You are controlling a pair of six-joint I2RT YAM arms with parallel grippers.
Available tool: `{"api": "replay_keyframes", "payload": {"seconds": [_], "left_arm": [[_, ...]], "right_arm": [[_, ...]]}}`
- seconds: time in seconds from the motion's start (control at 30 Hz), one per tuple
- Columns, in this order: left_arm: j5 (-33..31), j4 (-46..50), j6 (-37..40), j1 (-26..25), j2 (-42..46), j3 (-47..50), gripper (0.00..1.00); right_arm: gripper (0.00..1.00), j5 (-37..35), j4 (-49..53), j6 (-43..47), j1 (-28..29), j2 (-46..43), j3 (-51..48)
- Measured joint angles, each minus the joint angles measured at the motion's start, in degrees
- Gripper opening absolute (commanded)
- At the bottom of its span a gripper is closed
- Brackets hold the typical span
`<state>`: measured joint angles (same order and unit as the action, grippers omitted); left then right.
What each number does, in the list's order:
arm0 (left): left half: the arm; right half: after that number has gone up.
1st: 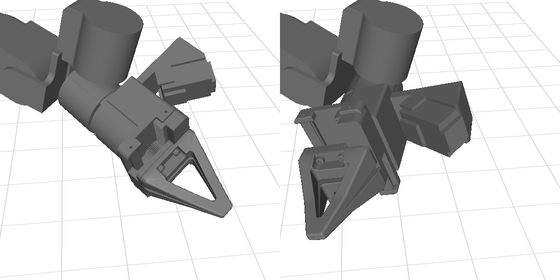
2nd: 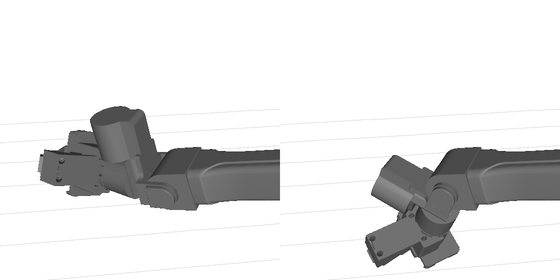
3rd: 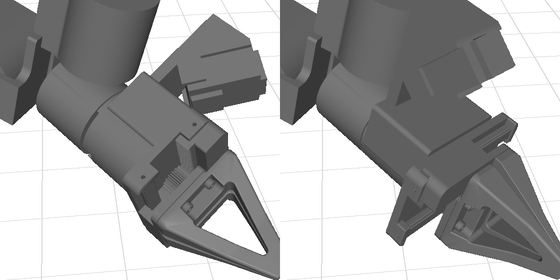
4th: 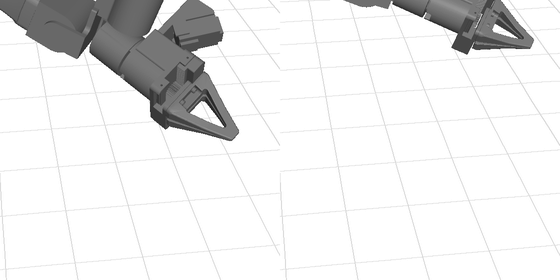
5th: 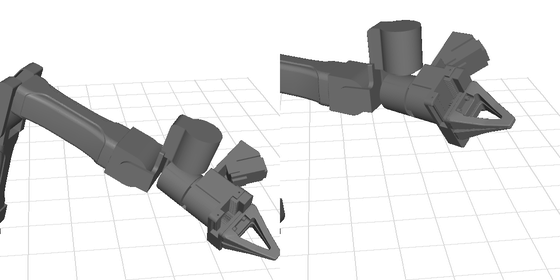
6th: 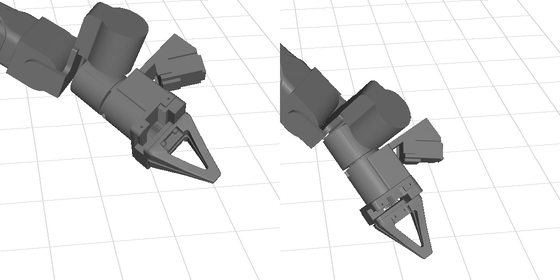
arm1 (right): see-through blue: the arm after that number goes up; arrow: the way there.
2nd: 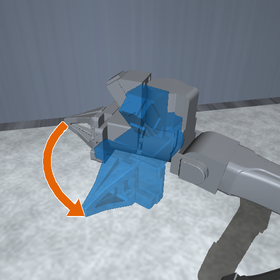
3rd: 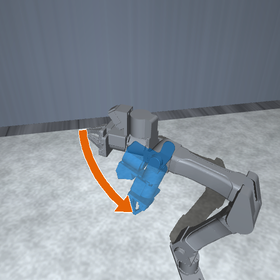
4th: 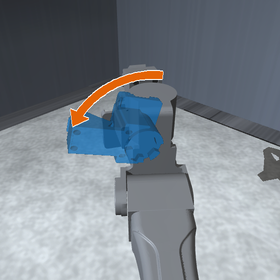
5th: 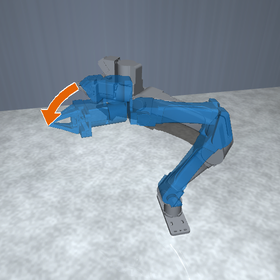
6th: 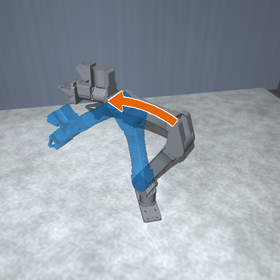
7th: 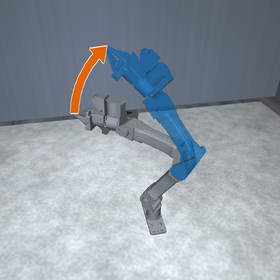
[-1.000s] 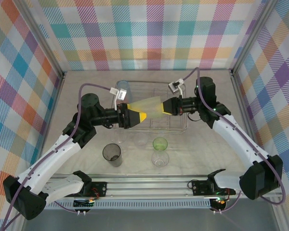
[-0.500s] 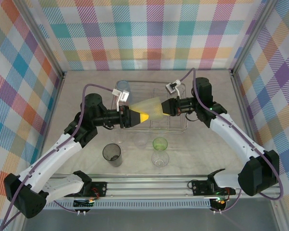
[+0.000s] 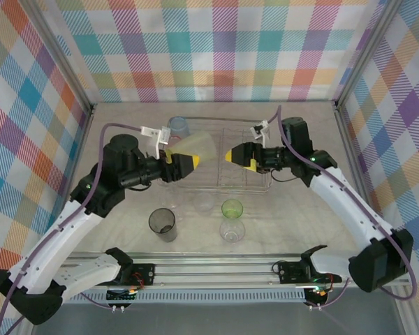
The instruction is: Load the cups into the dish rack
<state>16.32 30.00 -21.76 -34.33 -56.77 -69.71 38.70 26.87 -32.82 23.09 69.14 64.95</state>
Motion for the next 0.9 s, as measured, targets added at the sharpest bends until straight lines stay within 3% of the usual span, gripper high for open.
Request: {"api": "replay_keyframes", "payload": {"seconds": [0.13,0.27,0.5,0.9], "left_arm": [[-14.51,17.31,1.01,0.00,-9.62,-14.47,0.00],[-22.27,27.74,3.63,0.00,-19.89,-21.09,0.00],[-22.40,36.33,7.74,0.00,-26.91,-23.45,0.00],[-23.39,39.04,8.61,0.00,-42.77,-27.43,0.00]], "right_arm": [[1.00,-11.98,6.12,2.12,-2.10,-6.62,-2.19],[1.00,-20.09,10.84,3.82,-3.17,-9.75,-4.59],[1.00,-26.43,15.67,5.97,-3.17,-9.64,-7.21],[0.99,-27.63,16.61,6.82,-3.21,-9.14,-7.98]]}}
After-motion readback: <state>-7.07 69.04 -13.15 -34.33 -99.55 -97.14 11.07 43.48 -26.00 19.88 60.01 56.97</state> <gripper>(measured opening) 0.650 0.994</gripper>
